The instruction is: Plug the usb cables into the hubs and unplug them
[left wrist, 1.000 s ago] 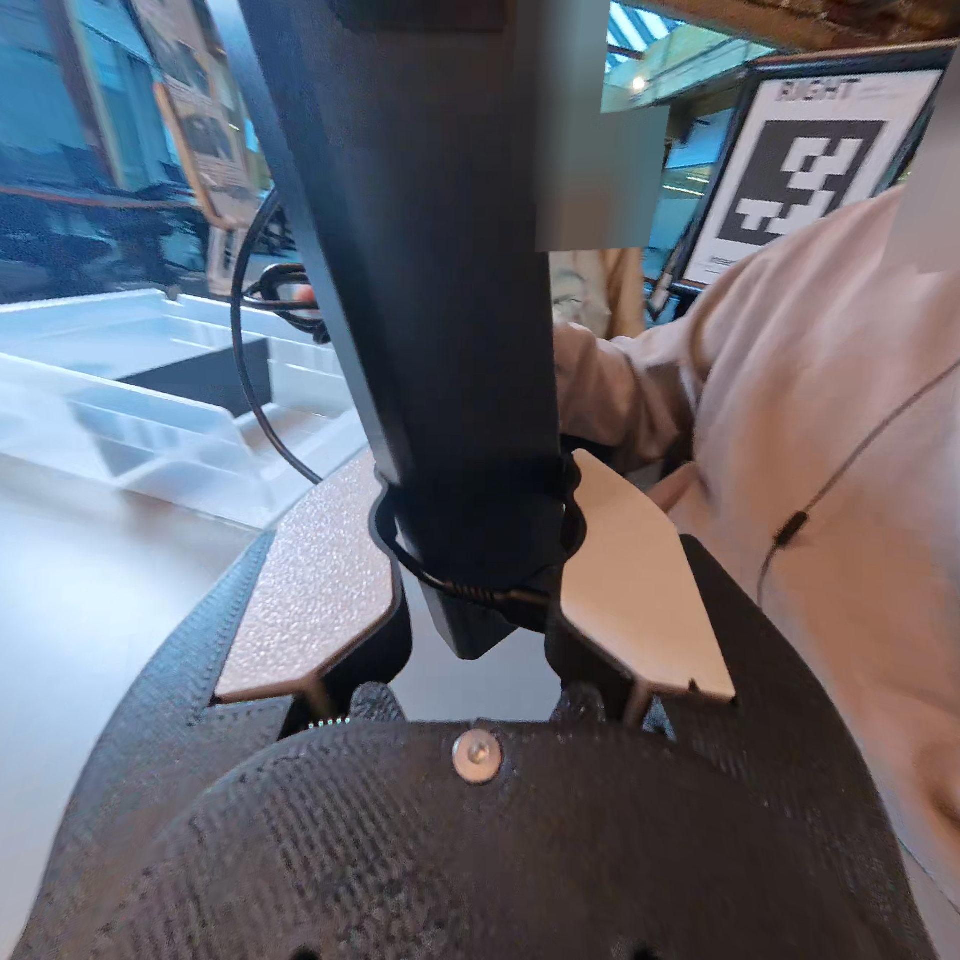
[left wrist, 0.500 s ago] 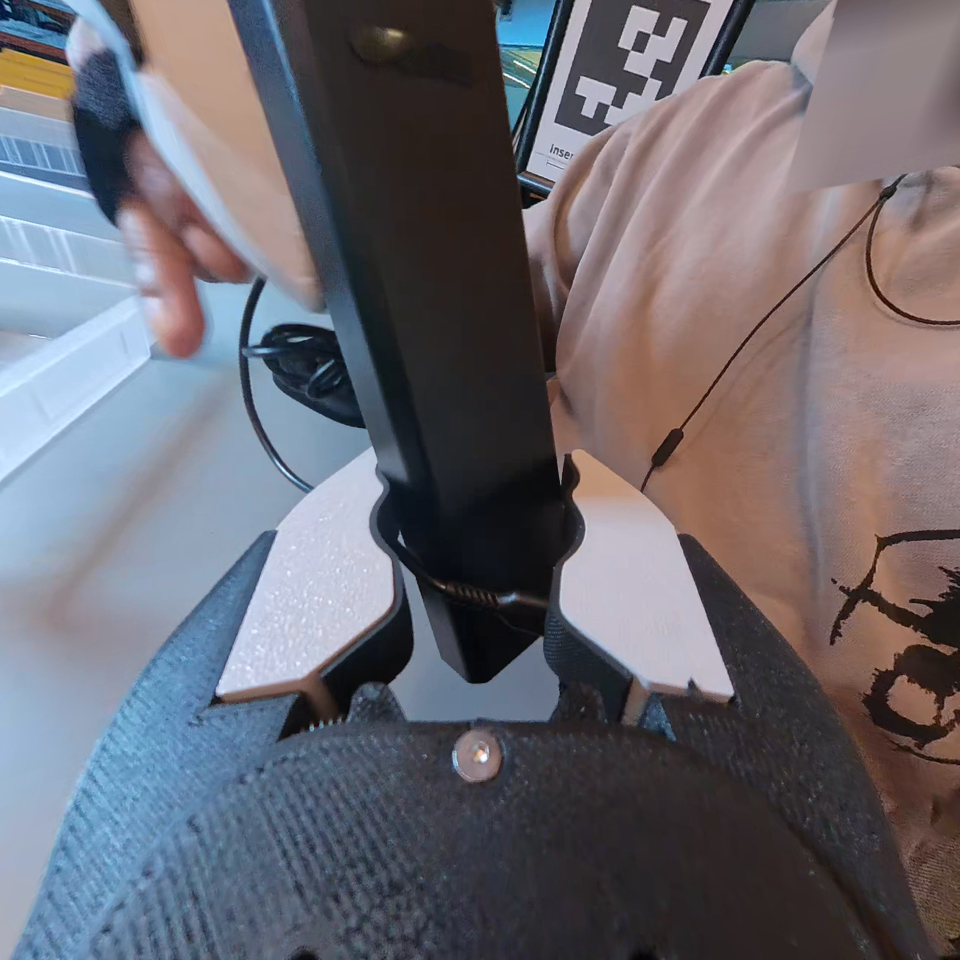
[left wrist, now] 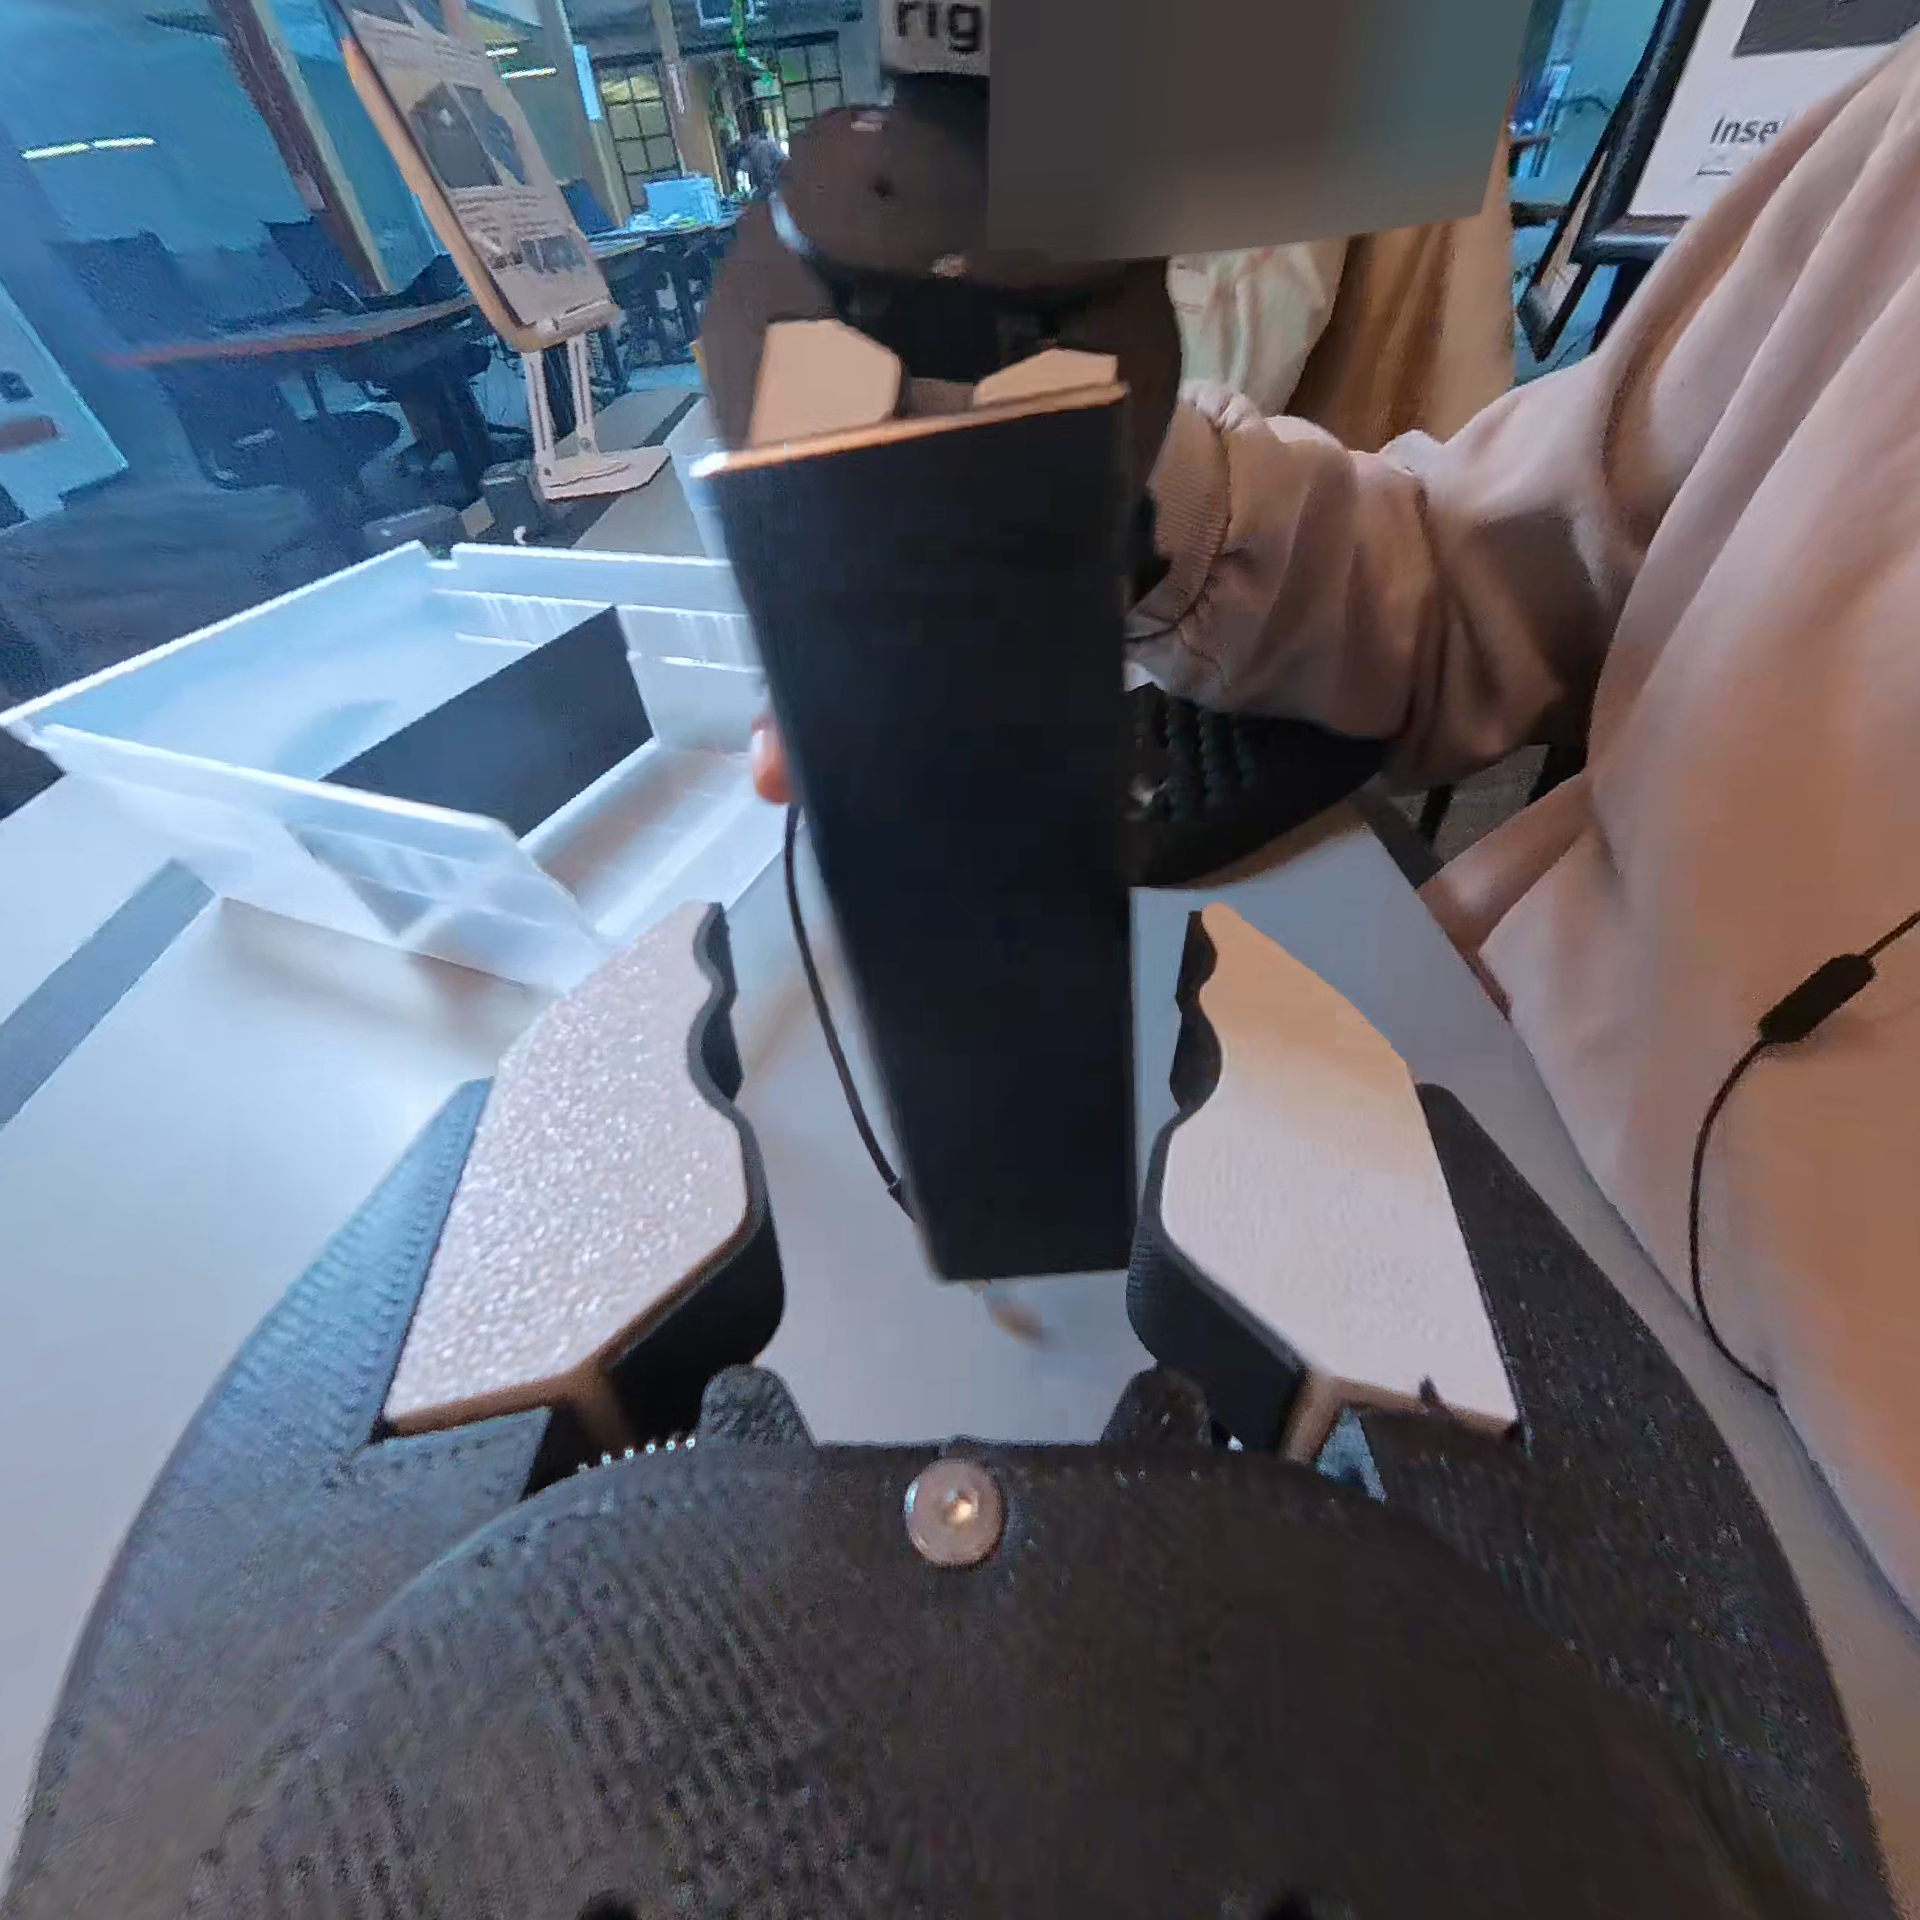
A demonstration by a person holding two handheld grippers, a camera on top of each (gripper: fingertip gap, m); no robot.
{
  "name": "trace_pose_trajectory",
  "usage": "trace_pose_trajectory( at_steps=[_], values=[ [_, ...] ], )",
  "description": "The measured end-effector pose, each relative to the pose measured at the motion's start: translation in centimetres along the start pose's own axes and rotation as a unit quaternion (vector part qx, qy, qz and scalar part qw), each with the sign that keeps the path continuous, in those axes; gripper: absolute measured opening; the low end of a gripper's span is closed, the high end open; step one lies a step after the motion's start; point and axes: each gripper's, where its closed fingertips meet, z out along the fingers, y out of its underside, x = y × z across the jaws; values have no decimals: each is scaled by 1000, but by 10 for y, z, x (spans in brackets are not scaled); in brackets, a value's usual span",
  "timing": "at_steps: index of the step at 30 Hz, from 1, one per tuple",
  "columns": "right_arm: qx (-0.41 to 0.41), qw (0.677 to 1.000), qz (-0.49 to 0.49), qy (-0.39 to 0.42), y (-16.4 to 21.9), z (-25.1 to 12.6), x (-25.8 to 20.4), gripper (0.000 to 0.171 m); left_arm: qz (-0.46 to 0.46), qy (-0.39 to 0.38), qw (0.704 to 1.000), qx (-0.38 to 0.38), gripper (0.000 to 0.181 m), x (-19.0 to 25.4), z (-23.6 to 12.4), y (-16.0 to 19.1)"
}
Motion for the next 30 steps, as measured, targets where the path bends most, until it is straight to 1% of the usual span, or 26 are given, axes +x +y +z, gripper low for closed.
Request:
trace_pose_trajectory(
  at_steps=[2,3,4,5,7,9,12,15,17,19,22,24,27,29,30],
  values=[
    [-4,1000,-13,26,-4,4,3,16,21,-21,999,-16,88,4,9,-3],
    [-5,999,-24,32,-6,7,1,16,41,-49,997,-32,83,0,12,-1],
    [-6,999,-35,33,-8,9,-2,16,60,-71,995,-43,74,-5,13,0],
    [-8,998,-46,39,-9,10,-3,16,72,-75,994,-46,72,-5,11,1],
    [3,998,-56,37,-13,12,-6,16,67,-56,996,-34,70,-1,7,-1],
    [11,999,-46,19,-15,13,-10,16,62,-42,997,-14,68,4,3,-7],
    [12,999,-37,9,-18,8,-6,22,72,-57,996,-2,67,1,-3,-9],
    [21,999,-28,-13,-26,5,-5,25,61,-49,997,22,66,2,-11,-16],
    [26,999,-23,-34,-32,6,-7,24,69,-52,996,20,66,2,-13,-15],
    [24,998,-31,-39,-35,11,-7,23,59,-47,997,33,66,3,-16,-17],
    [21,998,-54,-34,-39,14,-8,15,58,-54,996,43,66,1,-22,-17],
    [16,997,-66,-26,-40,15,-10,15,65,-53,996,37,66,3,-23,-16],
    [2,996,-83,-13,-40,17,-14,15,84,-67,994,8,66,4,-20,-7],
    [-24,993,-114,-15,-36,23,-20,15,81,-52,995,4,64,9,-16,-5],
    [-42,990,-133,-13,-33,26,-21,15,88,-50,995,-9,66,10,-13,-1]
  ],
)
